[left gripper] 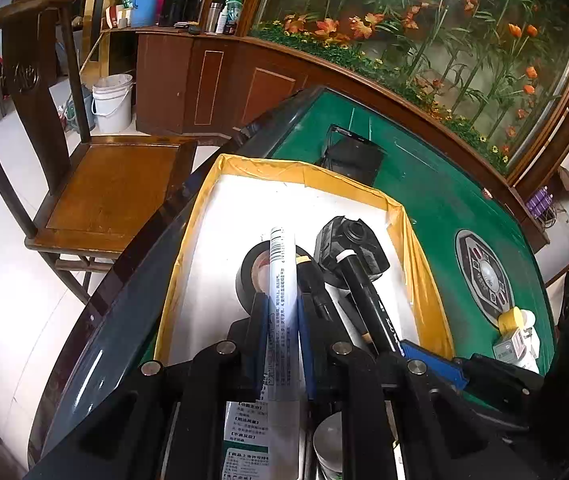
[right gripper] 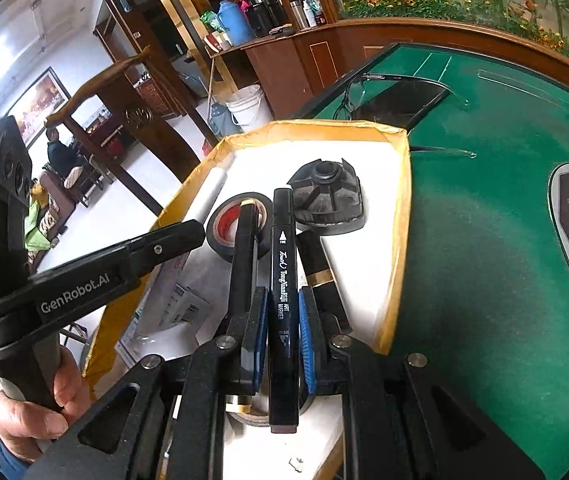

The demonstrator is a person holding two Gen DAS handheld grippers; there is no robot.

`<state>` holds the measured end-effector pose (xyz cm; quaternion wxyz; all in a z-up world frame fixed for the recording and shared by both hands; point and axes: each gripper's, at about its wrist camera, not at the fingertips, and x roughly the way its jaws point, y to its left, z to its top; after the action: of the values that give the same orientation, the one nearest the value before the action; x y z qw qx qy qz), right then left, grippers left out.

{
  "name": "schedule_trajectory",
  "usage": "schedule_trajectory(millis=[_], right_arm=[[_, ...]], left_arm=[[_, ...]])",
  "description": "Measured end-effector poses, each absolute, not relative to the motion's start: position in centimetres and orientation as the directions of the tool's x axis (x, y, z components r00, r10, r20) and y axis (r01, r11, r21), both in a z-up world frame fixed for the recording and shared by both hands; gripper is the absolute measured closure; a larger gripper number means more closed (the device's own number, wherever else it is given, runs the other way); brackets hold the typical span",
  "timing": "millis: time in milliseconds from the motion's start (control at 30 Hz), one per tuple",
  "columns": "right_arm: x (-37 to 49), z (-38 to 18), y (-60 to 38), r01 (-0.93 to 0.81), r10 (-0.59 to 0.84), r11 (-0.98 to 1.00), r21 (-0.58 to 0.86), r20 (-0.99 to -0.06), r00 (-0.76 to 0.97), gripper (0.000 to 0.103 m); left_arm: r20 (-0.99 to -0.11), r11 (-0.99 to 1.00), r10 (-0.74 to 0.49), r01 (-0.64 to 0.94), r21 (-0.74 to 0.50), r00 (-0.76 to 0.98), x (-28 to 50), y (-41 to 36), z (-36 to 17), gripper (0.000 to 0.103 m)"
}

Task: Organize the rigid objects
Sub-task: 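Open both tools to release the tube and marker in the tray, then move both tools back over the remaining pile on the felt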

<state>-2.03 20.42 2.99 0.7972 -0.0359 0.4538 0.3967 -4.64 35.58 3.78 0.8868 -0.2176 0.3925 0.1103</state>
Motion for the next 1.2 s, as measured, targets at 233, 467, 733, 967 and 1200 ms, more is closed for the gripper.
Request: schedule_trajectory(millis=[233, 467, 733, 967, 1200], right_arm=[[-2.6, 3.0, 20.7, -0.676, 0.586, 0.686, 0.269, -0.754, 0.295, 0.089], [-3.1, 3.2, 20.4, -0.694, 0.581, 0.681, 0.231, -0.748, 0.321, 0.085], [-4.3, 5.0, 18.9, -0.716, 0.616, 0.664, 0.217, -0.702, 0.358, 0.063], [-4.7, 6.9, 15.6, -0.707, 0.657, 0.659, 0.258, -0.656, 0.372, 0.062], [-3.9, 8.9, 10.3, -0.694, 0.696, 0.652, 0.306, -0.604, 0.387, 0.061]], left_arm=[[-0.75, 0.889, 0.039, -0.366, -0.275, 0.66, -4.4, 35.0, 4.0, 0.071], [-0.73, 0.884, 0.054, -0.373, -0.283, 0.681, -5.3, 34.9, 4.6, 0.043], [-0.71, 0.883, 0.055, -0.367, -0.294, 0.702, -6.5, 33.9, 5.9, 0.033], [-0.688, 0.894, 0.058, -0.345, -0.287, 0.723, -7.6, 32.0, 7.4, 0.033], [-0.667, 0.915, 0.046, -0.299, -0.27, 0.743, -8.0, 28.9, 8.9, 0.033]])
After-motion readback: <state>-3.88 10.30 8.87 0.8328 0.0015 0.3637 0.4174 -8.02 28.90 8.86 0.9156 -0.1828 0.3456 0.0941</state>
